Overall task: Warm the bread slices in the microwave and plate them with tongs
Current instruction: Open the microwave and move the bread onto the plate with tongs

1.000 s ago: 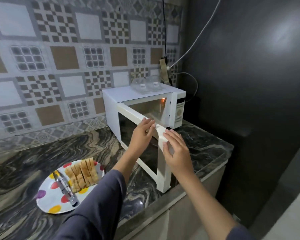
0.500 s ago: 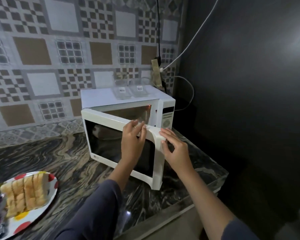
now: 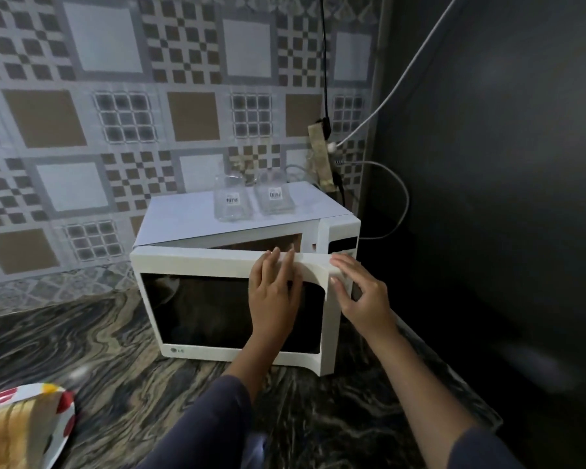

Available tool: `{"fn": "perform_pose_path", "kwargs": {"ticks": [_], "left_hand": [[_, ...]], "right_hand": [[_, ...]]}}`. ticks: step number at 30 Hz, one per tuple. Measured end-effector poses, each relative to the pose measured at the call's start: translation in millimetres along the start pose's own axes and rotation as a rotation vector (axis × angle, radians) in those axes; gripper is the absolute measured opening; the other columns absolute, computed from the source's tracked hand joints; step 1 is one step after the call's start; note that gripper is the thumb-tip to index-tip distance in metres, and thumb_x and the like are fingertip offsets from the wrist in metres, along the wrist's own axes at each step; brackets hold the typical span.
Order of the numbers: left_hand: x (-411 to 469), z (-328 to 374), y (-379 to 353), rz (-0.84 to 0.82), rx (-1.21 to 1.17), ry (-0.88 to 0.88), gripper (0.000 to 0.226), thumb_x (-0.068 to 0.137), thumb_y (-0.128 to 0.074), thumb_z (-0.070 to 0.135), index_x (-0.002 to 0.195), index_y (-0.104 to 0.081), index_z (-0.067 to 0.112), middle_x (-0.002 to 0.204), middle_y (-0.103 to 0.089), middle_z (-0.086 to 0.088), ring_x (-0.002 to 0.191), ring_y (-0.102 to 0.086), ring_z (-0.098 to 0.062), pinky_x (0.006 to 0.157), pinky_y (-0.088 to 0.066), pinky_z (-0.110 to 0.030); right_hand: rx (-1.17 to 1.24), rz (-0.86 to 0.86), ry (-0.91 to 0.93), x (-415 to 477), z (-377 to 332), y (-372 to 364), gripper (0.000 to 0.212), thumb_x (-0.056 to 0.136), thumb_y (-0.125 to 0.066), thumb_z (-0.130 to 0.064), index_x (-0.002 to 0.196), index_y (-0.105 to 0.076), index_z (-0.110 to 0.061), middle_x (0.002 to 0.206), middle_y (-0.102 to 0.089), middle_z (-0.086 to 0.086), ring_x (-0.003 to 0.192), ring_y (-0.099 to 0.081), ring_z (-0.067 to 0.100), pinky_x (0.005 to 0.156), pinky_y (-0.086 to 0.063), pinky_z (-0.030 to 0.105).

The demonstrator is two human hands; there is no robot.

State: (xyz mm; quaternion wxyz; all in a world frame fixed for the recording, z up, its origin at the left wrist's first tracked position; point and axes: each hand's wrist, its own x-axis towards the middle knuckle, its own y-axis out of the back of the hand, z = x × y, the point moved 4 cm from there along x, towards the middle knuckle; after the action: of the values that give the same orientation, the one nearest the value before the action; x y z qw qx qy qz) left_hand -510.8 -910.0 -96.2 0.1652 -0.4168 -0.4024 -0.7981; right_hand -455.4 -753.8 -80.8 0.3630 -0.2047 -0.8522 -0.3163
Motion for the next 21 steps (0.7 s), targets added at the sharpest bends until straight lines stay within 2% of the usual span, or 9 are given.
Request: {"fn": "perform_pose_path", "kwargs": {"ticks": [3, 7, 10, 12, 14, 18, 21], "left_hand": [[10, -6, -19, 0.019, 0.083, -0.038, 0.044, 0.092, -0.041, 0.036, 0.132, -0.048, 0.019, 0.131, -0.055, -0.014, 0.126, -0.034, -0.025, 0.105, -0.037, -0.044], [19, -14, -38, 0.023, 0.15, -0.056, 0.046, 0.092, -0.045, 0.033, 0.133, -0.046, 0.015, 0.133, -0.053, -0.015, 0.127, -0.038, -0.029, 0.105, -0.04, -0.046], [27, -20, -50, -0.005, 0.226, -0.068, 0.047, 0.091, -0.045, 0.031, 0.135, -0.041, 0.014, 0.136, -0.051, -0.015, 0.129, -0.039, -0.031, 0.107, -0.039, -0.045], [31, -19, -55, 0.006, 0.249, -0.019, 0.049, 0.089, -0.045, 0.029, 0.135, -0.043, 0.012, 0.137, -0.05, -0.016, 0.131, -0.036, -0.03, 0.11, -0.034, -0.044], [32, -14, -60, 0.026, 0.25, 0.045, 0.052, 0.087, -0.044, 0.028, 0.136, -0.043, 0.01, 0.14, -0.047, -0.018, 0.134, -0.028, -0.029, 0.113, -0.022, -0.038], [30, -8, -69, 0.019, 0.234, 0.123, 0.06, 0.09, -0.041, 0.03, 0.145, -0.026, 0.011, 0.152, -0.027, -0.016, 0.143, -0.007, -0.024, 0.117, -0.005, -0.03], [21, -1, -77, -0.008, 0.139, 0.183, 0.064, 0.091, -0.037, 0.034, 0.149, -0.016, 0.015, 0.157, -0.003, -0.007, 0.144, 0.008, -0.015, 0.116, -0.002, -0.024]], "right_hand": [[-0.039, -0.049, 0.029, 18, 21, -10, 0.042, 0.089, -0.051, -0.03, 0.124, -0.059, -0.009, 0.128, -0.054, -0.006, 0.127, -0.046, 0.009, 0.109, -0.033, 0.021], [-0.033, -0.092, 0.053, 39, 44, -23, 0.042, 0.09, -0.049, -0.026, 0.126, -0.056, -0.005, 0.131, -0.055, 0.004, 0.127, -0.045, 0.014, 0.11, -0.031, 0.018], [-0.052, -0.181, 0.086, 53, 63, -31, 0.046, 0.091, -0.047, -0.03, 0.13, -0.052, -0.007, 0.136, -0.051, 0.005, 0.132, -0.042, 0.018, 0.111, -0.034, 0.032], [-0.06, -0.224, 0.121, 61, 71, -34, 0.047, 0.091, -0.046, -0.031, 0.132, -0.05, -0.007, 0.138, -0.049, 0.005, 0.133, -0.041, 0.019, 0.11, -0.036, 0.037], [-0.093, -0.243, 0.169, 67, 75, -36, 0.047, 0.091, -0.047, -0.03, 0.132, -0.049, -0.007, 0.138, -0.049, 0.006, 0.132, -0.041, 0.02, 0.11, -0.036, 0.036], [-0.166, -0.255, 0.247, 76, 81, -38, 0.046, 0.089, -0.055, -0.023, 0.132, -0.049, -0.008, 0.138, -0.049, 0.007, 0.132, -0.041, 0.02, 0.113, -0.028, 0.039], [-0.202, -0.283, 0.276, 87, 87, -41, 0.049, 0.086, -0.059, -0.021, 0.132, -0.05, -0.007, 0.138, -0.051, 0.009, 0.134, -0.04, 0.022, 0.115, -0.022, 0.042]]}}
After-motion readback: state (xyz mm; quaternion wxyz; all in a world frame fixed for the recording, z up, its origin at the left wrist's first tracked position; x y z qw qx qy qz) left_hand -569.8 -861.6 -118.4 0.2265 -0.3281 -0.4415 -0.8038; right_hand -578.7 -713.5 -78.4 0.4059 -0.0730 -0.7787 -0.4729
